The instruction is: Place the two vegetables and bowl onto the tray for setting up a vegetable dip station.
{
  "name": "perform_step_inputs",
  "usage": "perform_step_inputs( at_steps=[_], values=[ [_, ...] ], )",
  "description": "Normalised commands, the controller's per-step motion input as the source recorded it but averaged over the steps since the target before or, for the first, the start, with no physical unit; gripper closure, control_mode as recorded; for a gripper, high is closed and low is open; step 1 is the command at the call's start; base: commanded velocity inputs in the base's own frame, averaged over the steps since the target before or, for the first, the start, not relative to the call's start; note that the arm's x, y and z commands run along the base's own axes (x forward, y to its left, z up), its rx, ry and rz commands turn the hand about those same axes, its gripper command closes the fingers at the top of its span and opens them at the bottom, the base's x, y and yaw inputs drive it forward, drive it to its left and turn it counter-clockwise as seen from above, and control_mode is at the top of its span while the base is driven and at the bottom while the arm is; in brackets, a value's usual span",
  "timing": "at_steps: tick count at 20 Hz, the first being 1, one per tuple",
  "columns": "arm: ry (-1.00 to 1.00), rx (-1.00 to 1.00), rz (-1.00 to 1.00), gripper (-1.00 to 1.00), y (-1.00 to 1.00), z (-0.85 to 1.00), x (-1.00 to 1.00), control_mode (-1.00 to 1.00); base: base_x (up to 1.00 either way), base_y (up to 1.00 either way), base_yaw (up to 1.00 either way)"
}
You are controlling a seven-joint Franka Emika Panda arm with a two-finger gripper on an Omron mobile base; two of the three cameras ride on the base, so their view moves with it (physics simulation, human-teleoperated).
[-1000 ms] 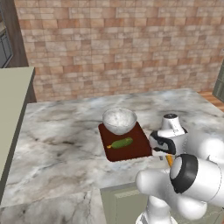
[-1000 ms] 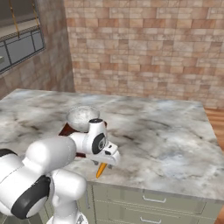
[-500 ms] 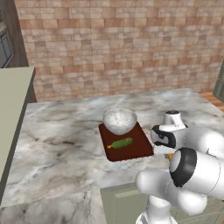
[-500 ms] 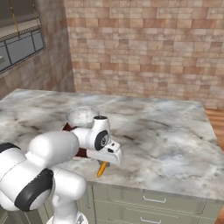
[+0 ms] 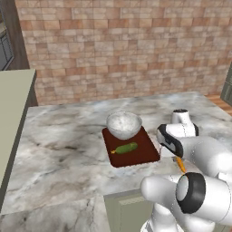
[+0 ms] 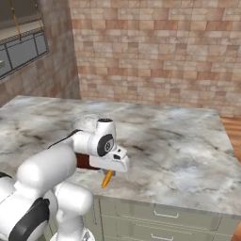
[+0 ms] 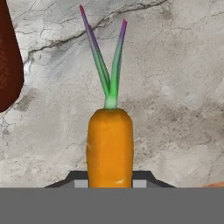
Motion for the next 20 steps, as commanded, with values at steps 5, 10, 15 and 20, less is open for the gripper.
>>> perform_step_inputs(
  at_steps=[5, 10, 15, 20],
  values=[
    [0.0, -0.01, 0.33, 1.0, 0.25, 0.28, -0.18, -1.0, 0.0, 0.0, 0.0],
    [0.05, 0.01, 0.16, 1.0, 0.24, 0.28, -0.08, -1.0, 0.0, 0.0, 0.0],
    [0.06, 0.02, 0.13, 1.0, 0.22, 0.24, -0.07, -1.0, 0.0, 0.0, 0.0],
    [0.0, 0.0, 0.29, 1.0, 0.25, 0.12, -0.01, -1.0, 0.0, 0.0, 0.0]
  ],
)
